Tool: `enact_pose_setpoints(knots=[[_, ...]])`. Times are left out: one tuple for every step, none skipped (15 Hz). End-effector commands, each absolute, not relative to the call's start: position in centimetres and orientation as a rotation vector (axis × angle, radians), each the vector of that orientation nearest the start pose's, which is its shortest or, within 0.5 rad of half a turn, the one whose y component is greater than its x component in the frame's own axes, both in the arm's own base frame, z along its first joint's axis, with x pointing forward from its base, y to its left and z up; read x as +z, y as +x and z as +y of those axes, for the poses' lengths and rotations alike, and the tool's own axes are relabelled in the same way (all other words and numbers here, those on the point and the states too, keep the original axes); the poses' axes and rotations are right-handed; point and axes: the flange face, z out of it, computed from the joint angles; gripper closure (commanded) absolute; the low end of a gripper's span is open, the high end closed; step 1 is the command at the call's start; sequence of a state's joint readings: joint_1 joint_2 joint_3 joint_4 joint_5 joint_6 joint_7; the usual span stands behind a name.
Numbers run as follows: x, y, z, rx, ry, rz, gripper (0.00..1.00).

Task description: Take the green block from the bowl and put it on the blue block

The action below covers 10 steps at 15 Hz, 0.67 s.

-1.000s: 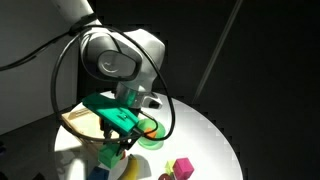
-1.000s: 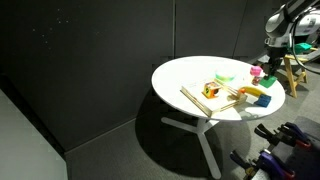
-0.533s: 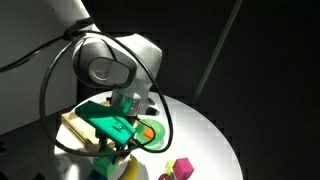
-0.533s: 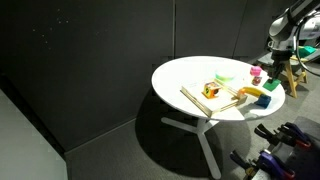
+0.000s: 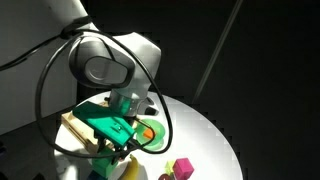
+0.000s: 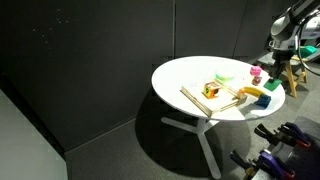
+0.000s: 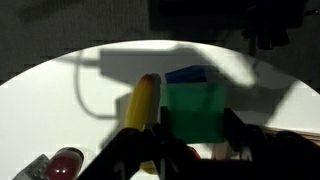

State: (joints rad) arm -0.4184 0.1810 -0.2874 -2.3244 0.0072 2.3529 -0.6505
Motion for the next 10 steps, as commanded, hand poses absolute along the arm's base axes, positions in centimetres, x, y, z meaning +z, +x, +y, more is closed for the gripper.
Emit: enact_pose_setpoints(knots=[[25.4,38.2,-32.8,0.220,-3.078,0.093,0.45],[25.4,38.2,-32.8,0.220,-3.077,0.092,0.45],[25.4,38.2,-32.7,0.221,-3.078,0.086,0.70],[25.3,38.1,-32.5,0.231,-3.074,0.073,0.70],[25.2,38.1,-32.3,0.239,-3.072,0.062,0.70],[25.0,38.0,-32.2,0.250,-3.068,0.055,0.70],[24.8,38.0,-32.0,0.257,-3.067,0.050,0.70],[24.6,38.0,-31.9,0.266,-3.064,0.043,0.70],[24.4,38.1,-31.8,0.273,-3.064,0.039,0.70],[24.2,38.1,-31.7,0.277,-3.064,0.034,0.70]])
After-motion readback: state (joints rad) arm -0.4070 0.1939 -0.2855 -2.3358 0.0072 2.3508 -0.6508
